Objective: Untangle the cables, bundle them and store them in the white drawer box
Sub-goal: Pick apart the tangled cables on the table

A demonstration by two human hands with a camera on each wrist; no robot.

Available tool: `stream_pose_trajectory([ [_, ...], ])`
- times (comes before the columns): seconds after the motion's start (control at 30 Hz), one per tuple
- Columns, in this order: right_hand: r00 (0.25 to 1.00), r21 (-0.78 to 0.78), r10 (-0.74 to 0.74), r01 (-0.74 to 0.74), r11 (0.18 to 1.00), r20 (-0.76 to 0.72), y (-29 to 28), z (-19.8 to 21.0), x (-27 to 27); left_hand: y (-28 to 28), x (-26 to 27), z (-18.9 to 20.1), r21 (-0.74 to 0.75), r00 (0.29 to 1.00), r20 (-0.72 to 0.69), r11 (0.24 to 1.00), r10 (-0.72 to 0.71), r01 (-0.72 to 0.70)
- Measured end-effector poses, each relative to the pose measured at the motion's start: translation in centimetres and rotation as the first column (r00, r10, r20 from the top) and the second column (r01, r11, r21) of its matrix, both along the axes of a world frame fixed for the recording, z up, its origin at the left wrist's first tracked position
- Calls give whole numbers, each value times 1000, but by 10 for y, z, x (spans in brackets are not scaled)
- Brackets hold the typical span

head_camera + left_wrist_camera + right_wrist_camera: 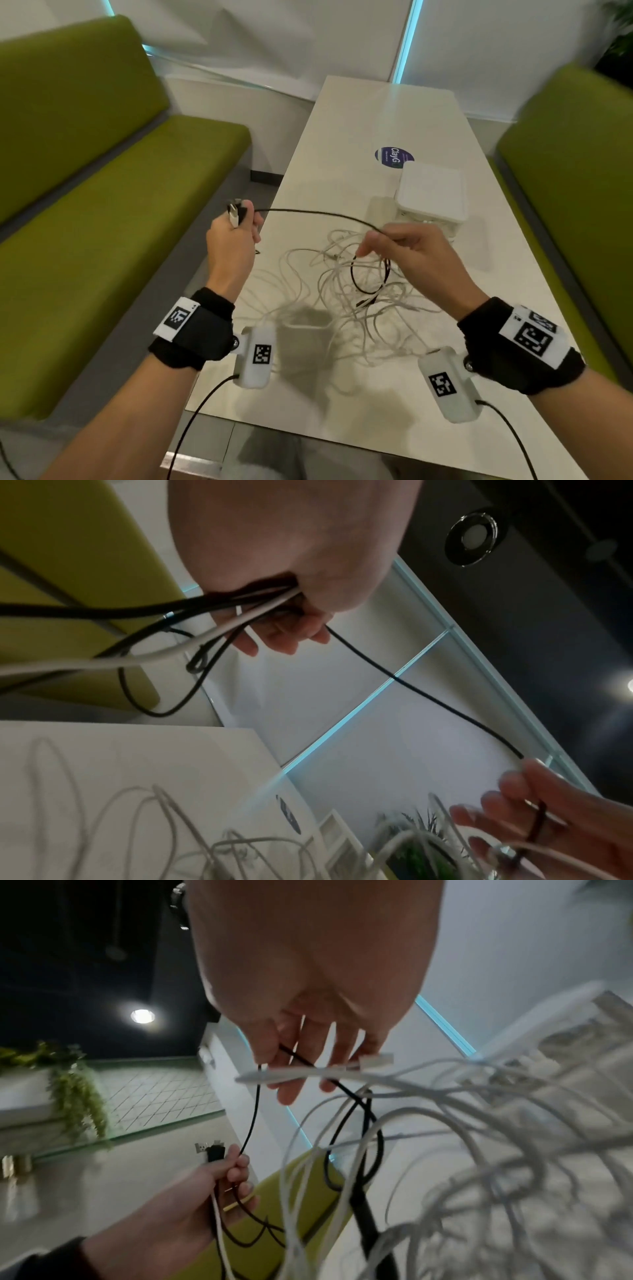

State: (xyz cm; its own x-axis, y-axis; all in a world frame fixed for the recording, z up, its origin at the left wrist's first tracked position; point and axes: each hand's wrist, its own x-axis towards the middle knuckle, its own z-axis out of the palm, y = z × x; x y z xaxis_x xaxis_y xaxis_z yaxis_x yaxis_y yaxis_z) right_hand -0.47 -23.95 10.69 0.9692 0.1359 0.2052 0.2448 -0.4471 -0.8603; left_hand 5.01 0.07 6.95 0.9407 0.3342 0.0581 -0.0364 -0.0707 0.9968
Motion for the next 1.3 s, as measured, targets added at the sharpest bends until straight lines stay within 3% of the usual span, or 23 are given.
stream_pose_trajectory([
  [0.1,994,33,-59,57,998,87,0,14,9,-3,1,6,0,999,44,1000,9,-9],
  [0.2,997,108,-81,78,991,20,-1,19,15,-7,0,11,122,995,90,992,-30,19],
  [0.27,995,115,-93,95,989,-28,-3,19,17,-11,-5,13,211,979,197,978,-55,13],
  [0.37,991,87,-98,106,991,-94,-4,15,18,-22,-15,18,333,902,408,943,-140,-4],
  [0.5,994,9,-26,28,1000,-109,-1,14,14,-48,-30,27,462,788,473,873,-393,157],
  [0.57,995,-84,39,-47,995,-96,4,16,12,-60,-34,28,595,719,425,768,-550,236],
  [0.63,996,-220,82,-89,972,-41,6,17,12,-67,-34,26,766,687,335,611,-644,199],
  [0.7,996,-286,87,-85,954,-5,4,16,12,-67,-30,24,865,706,257,483,-660,137],
  [0.83,997,-421,79,-81,903,-21,2,12,10,-63,-26,23,941,761,189,335,-621,40],
  [0.9,999,-517,27,-34,855,-21,0,11,13,-55,-25,28,932,804,185,360,-564,38],
  [1.0,998,-514,-44,13,858,-49,-12,7,19,-34,-16,31,892,876,225,453,-427,-8],
  [1.13,996,-551,-59,16,835,-61,-13,2,23,-18,-7,25,882,924,168,470,-343,14],
  [1.3,992,-734,-117,40,678,-54,0,2,33,-7,-6,16,853,965,105,520,-242,38],
])
